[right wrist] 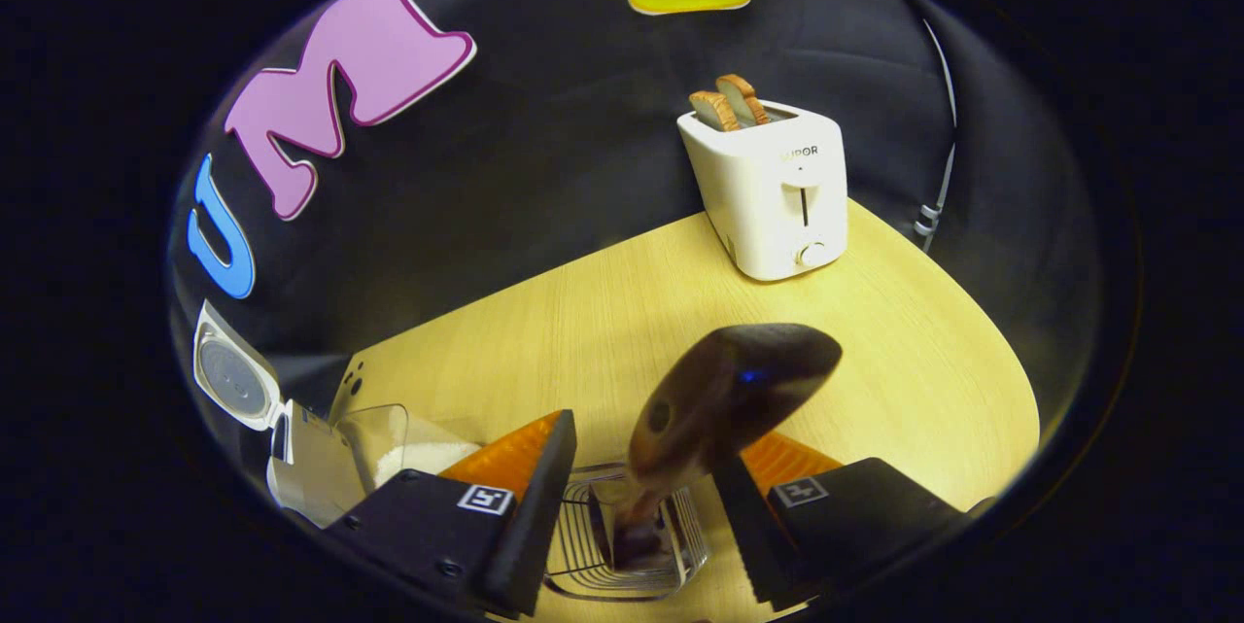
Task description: Close the left gripper, press the button to open the rice cooker; take a wooden spoon from the chopstick holder with the right hand, scoop a spoonful of rice and pour it into the rice cooker, then put the wooden spoon back into the chopstick holder.
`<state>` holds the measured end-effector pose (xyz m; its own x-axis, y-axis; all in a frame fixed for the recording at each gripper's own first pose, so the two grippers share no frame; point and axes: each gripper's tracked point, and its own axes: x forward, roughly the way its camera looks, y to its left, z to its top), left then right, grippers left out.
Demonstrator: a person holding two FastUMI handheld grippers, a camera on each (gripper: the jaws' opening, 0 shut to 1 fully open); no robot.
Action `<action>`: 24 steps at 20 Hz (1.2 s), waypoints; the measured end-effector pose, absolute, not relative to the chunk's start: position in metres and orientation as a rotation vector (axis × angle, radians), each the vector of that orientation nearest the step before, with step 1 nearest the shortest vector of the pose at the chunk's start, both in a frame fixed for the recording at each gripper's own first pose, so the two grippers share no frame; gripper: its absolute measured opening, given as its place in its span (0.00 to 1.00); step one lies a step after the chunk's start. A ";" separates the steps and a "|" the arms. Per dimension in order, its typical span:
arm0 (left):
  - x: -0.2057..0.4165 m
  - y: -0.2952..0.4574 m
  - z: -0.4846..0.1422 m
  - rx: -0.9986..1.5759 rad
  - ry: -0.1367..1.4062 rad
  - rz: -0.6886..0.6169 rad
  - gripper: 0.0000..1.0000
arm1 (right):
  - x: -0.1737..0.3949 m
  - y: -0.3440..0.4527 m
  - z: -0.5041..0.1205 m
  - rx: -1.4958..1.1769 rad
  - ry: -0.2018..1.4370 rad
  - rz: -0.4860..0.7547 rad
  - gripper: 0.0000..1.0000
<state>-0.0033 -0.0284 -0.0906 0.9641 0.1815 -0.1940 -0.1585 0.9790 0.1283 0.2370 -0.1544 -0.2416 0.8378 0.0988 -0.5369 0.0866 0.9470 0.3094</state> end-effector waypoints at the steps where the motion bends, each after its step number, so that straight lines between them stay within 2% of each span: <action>1: -0.005 -0.026 -0.092 0.114 0.207 0.182 0.97 | 0.240 -0.154 -0.240 0.346 0.573 0.007 0.68; 3: -0.008 -0.024 -0.095 0.113 0.210 0.193 0.97 | 0.240 -0.153 -0.241 0.360 0.578 0.017 0.22; 5: -0.010 -0.024 -0.097 0.113 0.213 0.200 0.97 | 0.240 -0.150 -0.242 0.372 0.591 0.036 0.09; 6: -0.011 -0.023 -0.097 0.114 0.212 0.203 0.97 | 0.234 -0.149 -0.236 0.369 0.602 0.041 0.09; 7: -0.012 -0.023 -0.097 0.114 0.210 0.204 0.97 | 0.236 -0.147 -0.242 0.364 0.607 0.047 0.22; 11: -0.013 -0.020 -0.090 0.128 0.199 0.197 0.97 | 0.230 -0.149 -0.213 0.335 0.555 0.030 0.19; 12: -0.013 -0.018 -0.086 0.131 0.192 0.196 0.97 | 0.228 -0.148 -0.199 0.328 0.535 0.028 0.07; 14: -0.017 -0.008 -0.075 0.128 0.168 0.202 0.97 | 0.227 -0.150 -0.174 0.296 0.492 0.018 0.07; 15: -0.017 -0.003 -0.071 0.122 0.154 0.209 0.97 | 0.226 -0.147 -0.159 0.285 0.473 0.019 0.19; 20: -0.016 0.028 -0.059 0.046 0.128 0.218 0.97 | 0.216 -0.124 -0.095 0.264 0.411 0.028 0.19; 24: -0.018 0.060 -0.038 0.117 0.070 0.226 0.97 | 0.211 -0.087 -0.065 0.241 0.371 0.032 0.19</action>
<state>-0.0184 0.0597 -0.0376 0.9721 0.2279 -0.0563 -0.2197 0.9677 0.1232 0.2109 -0.0874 -0.0651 0.9317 0.0748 -0.3554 0.0131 0.9710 0.2387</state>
